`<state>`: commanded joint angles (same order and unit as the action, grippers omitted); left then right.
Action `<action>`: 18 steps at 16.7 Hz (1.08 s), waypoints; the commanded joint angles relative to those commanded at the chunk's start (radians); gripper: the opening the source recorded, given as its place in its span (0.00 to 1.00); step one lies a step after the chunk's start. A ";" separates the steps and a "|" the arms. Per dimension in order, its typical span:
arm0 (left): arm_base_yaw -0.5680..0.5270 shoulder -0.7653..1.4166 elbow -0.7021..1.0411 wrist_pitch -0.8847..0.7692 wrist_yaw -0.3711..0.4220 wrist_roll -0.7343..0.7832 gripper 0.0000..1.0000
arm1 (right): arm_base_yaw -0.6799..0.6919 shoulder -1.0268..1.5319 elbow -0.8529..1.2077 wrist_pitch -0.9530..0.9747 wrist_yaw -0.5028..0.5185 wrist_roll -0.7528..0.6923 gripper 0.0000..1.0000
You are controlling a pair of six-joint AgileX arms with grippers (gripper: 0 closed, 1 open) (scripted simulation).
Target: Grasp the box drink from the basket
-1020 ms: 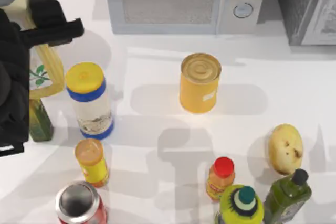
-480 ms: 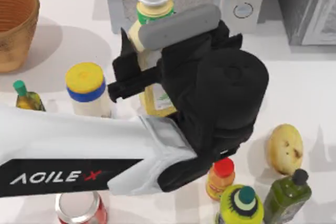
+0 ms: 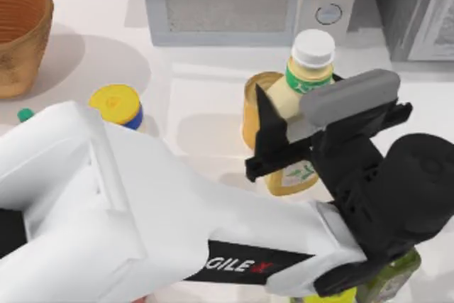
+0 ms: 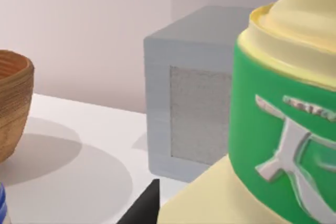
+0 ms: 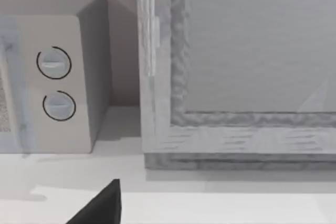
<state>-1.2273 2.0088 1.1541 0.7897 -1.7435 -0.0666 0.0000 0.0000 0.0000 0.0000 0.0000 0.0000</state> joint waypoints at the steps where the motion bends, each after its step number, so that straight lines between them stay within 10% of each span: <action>1: 0.000 0.000 0.000 0.000 0.000 0.000 0.00 | 0.000 0.000 0.000 0.000 0.000 0.000 1.00; 3: 0.007 0.077 0.105 -0.033 0.151 0.008 0.00 | 0.000 0.000 0.000 0.000 0.000 0.000 1.00; 18: 0.104 0.093 -0.076 0.093 0.105 -0.075 0.00 | 0.000 0.000 0.000 0.000 0.000 0.000 1.00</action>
<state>-1.1233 2.1015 1.0784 0.8826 -1.6386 -0.1411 0.0000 0.0000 0.0000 0.0000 0.0000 0.0000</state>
